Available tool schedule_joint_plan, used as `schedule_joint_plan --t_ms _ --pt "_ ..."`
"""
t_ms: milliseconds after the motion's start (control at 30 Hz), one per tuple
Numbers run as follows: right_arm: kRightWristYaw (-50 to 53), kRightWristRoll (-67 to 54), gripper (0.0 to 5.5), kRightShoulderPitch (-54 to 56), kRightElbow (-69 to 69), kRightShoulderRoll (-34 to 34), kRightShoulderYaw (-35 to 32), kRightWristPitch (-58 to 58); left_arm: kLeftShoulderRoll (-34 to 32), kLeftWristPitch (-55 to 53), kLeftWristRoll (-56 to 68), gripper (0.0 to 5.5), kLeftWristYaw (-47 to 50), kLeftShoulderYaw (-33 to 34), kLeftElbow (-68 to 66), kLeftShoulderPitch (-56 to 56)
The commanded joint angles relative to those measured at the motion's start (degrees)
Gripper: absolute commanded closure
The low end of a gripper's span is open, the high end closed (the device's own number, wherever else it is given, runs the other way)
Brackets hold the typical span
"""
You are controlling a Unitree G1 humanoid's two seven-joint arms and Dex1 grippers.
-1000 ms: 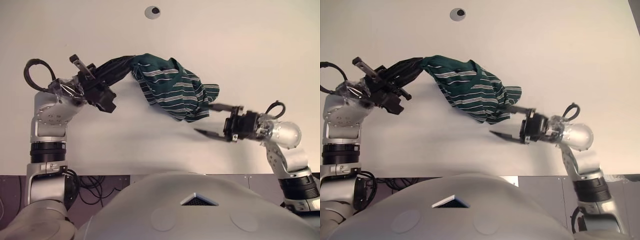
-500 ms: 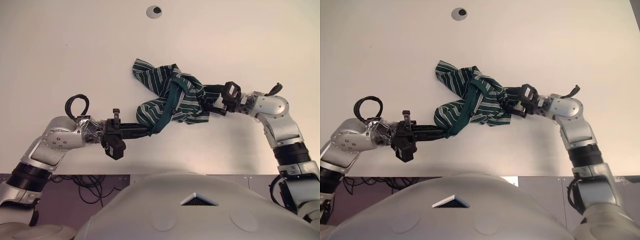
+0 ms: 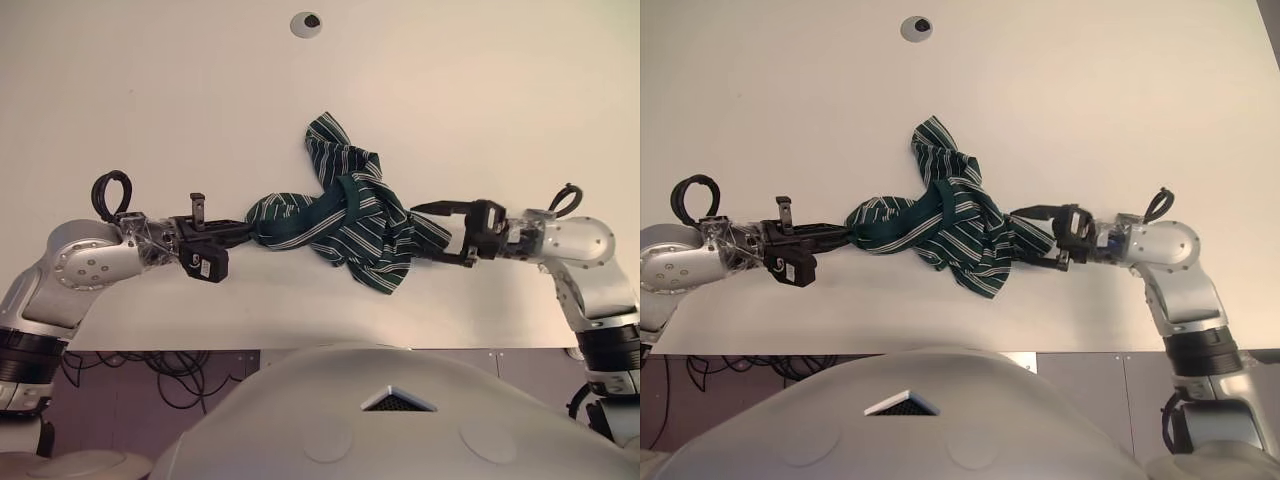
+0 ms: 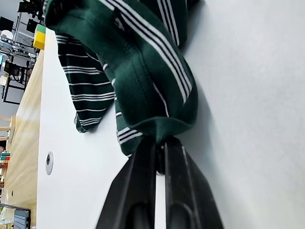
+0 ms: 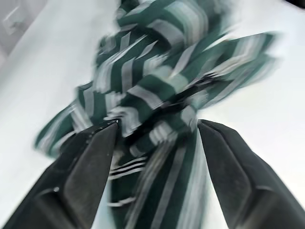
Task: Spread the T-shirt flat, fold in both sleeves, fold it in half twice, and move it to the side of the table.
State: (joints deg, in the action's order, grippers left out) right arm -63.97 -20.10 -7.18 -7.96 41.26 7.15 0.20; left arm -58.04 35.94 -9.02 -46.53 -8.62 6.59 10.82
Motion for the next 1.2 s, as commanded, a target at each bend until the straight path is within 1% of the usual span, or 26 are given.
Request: schedule_joint_plan --t_ms 33,200,367,400,567,700,767,833,933,1133,1200 --pt "1.8 -2.0 2.42 1.5 -1.4 -1.1 -1.6 3.4 0.5 -0.5 0.3 5.49 0.3 0.9 1.3 -0.3" --pt "5.6 -3.2 2.42 3.6 -1.2 -3.5 -1.0 9.6 0.7 -0.5 0.6 5.49 0.4 1.1 2.6 -0.1" --pt "5.0 -7.8 2.42 3.6 -4.5 -4.0 -0.7 16.5 1.2 -0.4 0.6 5.49 0.4 1.2 3.6 -0.1" --pt "5.2 -8.0 2.63 3.7 -4.8 -4.1 -0.7 17.2 1.3 -0.4 0.5 5.5 0.5 1.2 3.6 0.0" --pt "5.8 -8.7 3.3 3.9 -5.3 -4.2 -0.7 19.6 1.9 -0.1 0.1 5.5 0.8 1.3 3.3 -0.2" --pt "6.6 -7.9 4.11 4.2 -4.7 -4.1 0.0 20.7 2.5 0.2 -0.4 5.5 1.0 1.4 2.9 -0.5" --pt "7.1 -7.3 4.35 4.2 -4.2 -4.0 0.3 21.1 2.6 0.3 -0.5 5.5 1.2 1.4 2.9 -0.6" --pt "7.3 -6.8 4.82 4.1 -3.9 -3.9 0.6 21.1 2.7 0.4 -0.7 5.5 1.3 1.4 2.8 -0.7" --pt "7.1 -6.5 5.38 3.9 -3.9 -3.9 0.7 21.1 3.0 0.6 -0.9 5.5 1.5 1.3 2.7 -0.9" --pt "6.7 -7.6 5.45 3.9 -4.4 -4.1 0.0 21.7 3.4 1.0 -1.7 5.5 2.2 1.2 2.2 -1.4" --pt "7.1 -8.5 5.45 4.4 -4.5 -4.2 -1.4 21.9 4.2 0.9 -2.4 5.5 3.4 1.5 1.2 -2.4"
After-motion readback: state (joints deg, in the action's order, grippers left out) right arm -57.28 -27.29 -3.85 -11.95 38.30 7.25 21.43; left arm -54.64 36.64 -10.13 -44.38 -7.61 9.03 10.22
